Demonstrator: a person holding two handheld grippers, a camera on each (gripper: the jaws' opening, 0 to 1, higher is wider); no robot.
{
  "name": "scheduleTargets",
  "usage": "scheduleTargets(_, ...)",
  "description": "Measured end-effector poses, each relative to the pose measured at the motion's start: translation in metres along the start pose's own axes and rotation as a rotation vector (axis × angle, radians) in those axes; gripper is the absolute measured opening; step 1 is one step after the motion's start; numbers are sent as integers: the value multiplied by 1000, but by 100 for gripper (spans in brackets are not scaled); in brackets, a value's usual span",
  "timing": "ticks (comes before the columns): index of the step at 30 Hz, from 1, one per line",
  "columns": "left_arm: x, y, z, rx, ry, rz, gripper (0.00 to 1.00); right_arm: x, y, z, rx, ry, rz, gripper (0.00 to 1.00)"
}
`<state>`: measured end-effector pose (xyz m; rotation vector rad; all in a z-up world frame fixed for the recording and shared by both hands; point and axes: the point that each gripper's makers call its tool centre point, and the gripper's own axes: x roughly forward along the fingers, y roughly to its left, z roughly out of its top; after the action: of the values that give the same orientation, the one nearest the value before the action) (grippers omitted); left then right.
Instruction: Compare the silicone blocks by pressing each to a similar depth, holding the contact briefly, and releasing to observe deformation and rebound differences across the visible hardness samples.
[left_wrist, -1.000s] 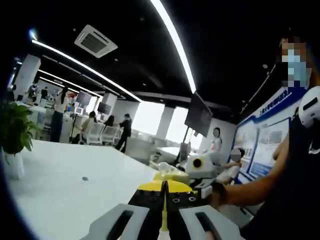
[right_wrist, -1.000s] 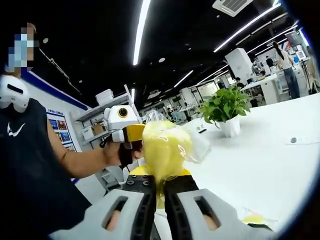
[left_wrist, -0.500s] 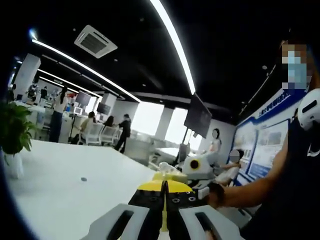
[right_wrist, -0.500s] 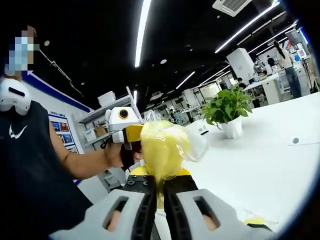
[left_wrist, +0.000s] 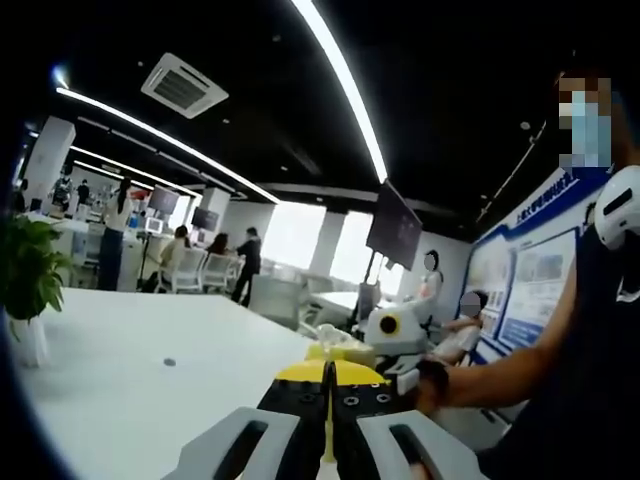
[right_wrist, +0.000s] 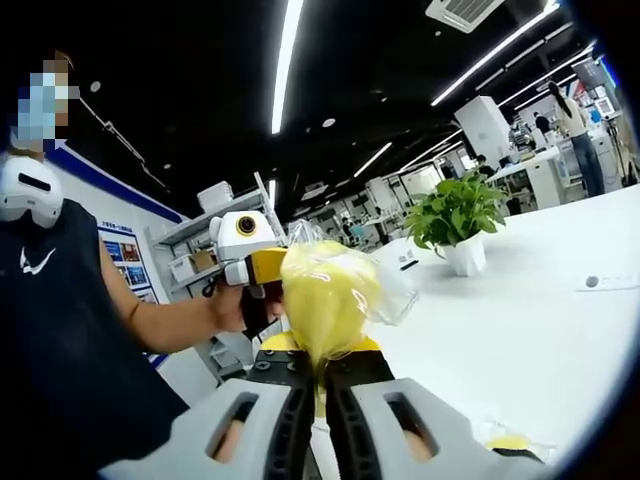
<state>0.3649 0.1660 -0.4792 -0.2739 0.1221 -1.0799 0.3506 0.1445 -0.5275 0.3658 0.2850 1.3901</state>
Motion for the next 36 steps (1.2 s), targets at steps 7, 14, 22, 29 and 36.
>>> scheduleTargets(7, 0, -1, 1, -25, -7, -18, 0, 0, 0, 0, 7, -1, 12, 0)
scheduleTargets(14, -4, 1, 0, -32, -29, -14, 0, 3, 0, -1, 39, -5, 10, 0)
scheduleTargets(22, -13, 5, 6, -52, -55, -18, 0, 14, -2, 3, -47, -16, 11, 5)
scheduleTargets(29, -10, 3, 10, -32, -60, -13, 0, 21, -15, 7, -137, 19, -81, 42)
scheduleTargets(36, -16, 7, 16, -39, -79, 3, 0, 15, -23, 11, -153, 18, -117, 64)
